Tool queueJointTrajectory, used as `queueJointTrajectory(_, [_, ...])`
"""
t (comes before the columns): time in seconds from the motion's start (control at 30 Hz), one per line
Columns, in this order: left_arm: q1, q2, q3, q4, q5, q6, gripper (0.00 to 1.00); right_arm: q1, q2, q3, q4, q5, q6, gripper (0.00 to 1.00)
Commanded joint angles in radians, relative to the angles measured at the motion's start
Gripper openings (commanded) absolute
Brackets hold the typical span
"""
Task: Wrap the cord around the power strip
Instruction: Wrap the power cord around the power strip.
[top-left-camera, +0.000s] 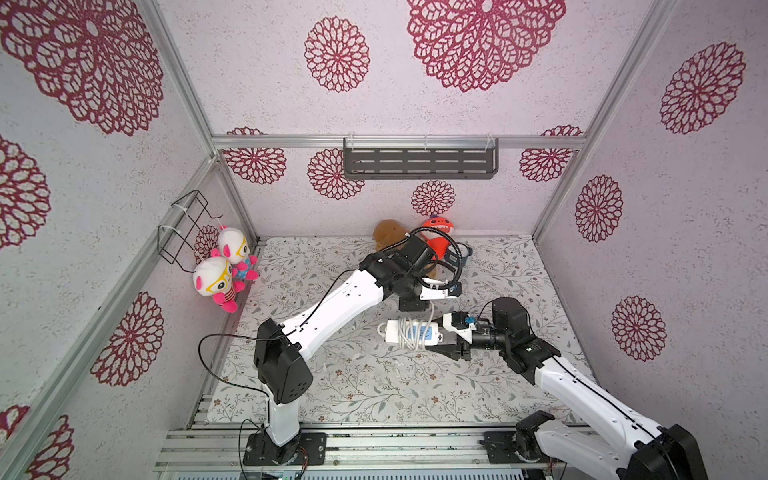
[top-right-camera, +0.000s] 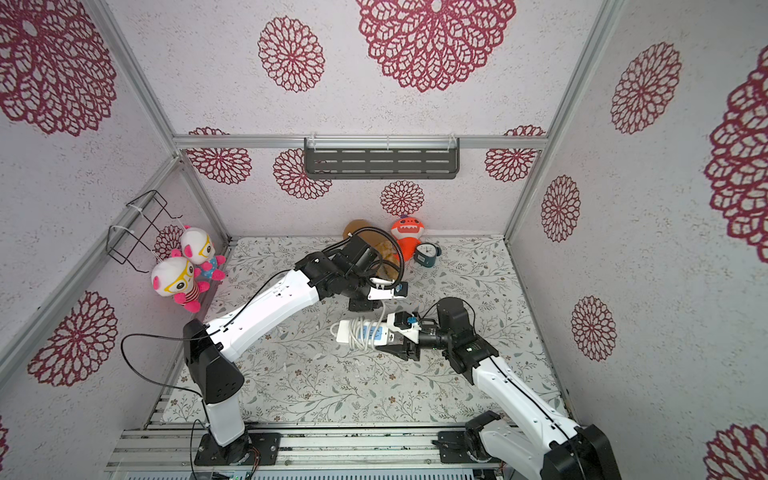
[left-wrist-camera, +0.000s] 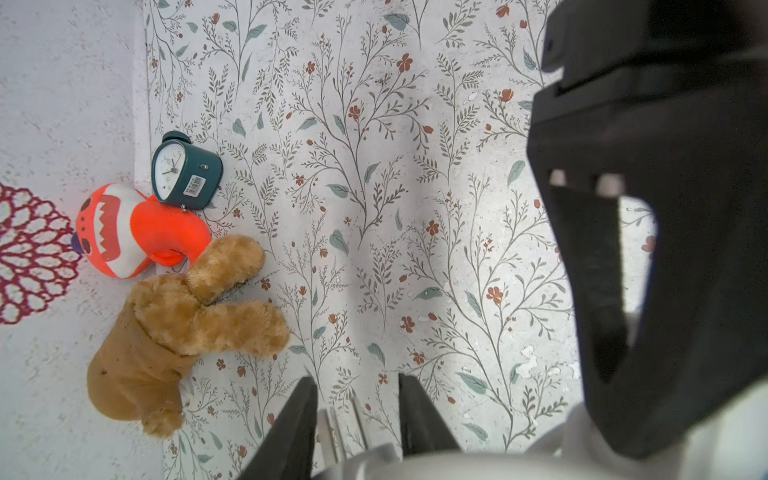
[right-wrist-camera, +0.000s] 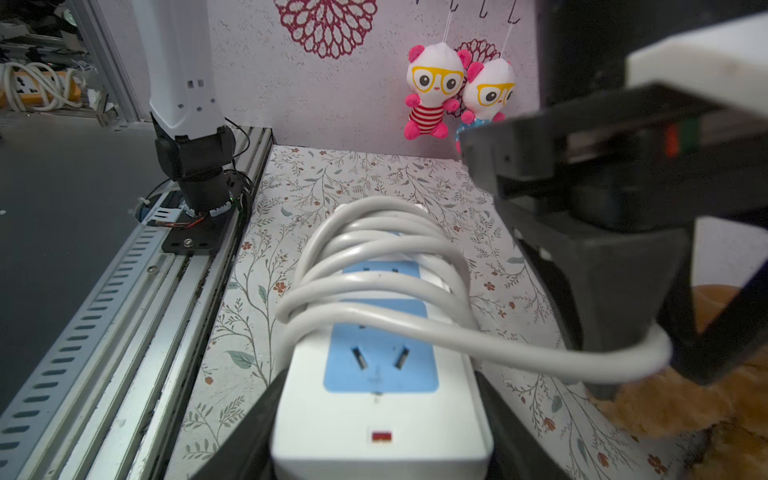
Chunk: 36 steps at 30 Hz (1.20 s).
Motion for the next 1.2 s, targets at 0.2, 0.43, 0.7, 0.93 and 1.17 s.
queueJointTrajectory(0.2, [0.065, -0.020, -0.046, -0.037, 0.124, -0.089, 0.37, 0.023, -0.024, 0.078, 0.134, -0.175, 0.084, 0.14])
queueJointTrajectory(0.43, [0.103, -0.068, -0.163, 0.027, 0.182, -0.141, 0.36, 0.023, -0.032, 0.042, 0.293, -0.175, 0.193, 0.14])
queueJointTrajectory(0.7, [0.132, -0.086, -0.198, 0.085, 0.317, -0.194, 0.37, 0.023, -0.029, -0.036, 0.551, -0.158, 0.347, 0.14])
queueJointTrajectory(0.93, [0.150, -0.078, -0.210, 0.071, 0.399, -0.245, 0.37, 0.023, -0.029, -0.063, 0.635, -0.140, 0.383, 0.14])
queueJointTrajectory(1.17, [0.173, -0.111, -0.280, 0.119, 0.476, -0.308, 0.37, 0.023, -0.005, -0.077, 0.767, -0.140, 0.462, 0.14])
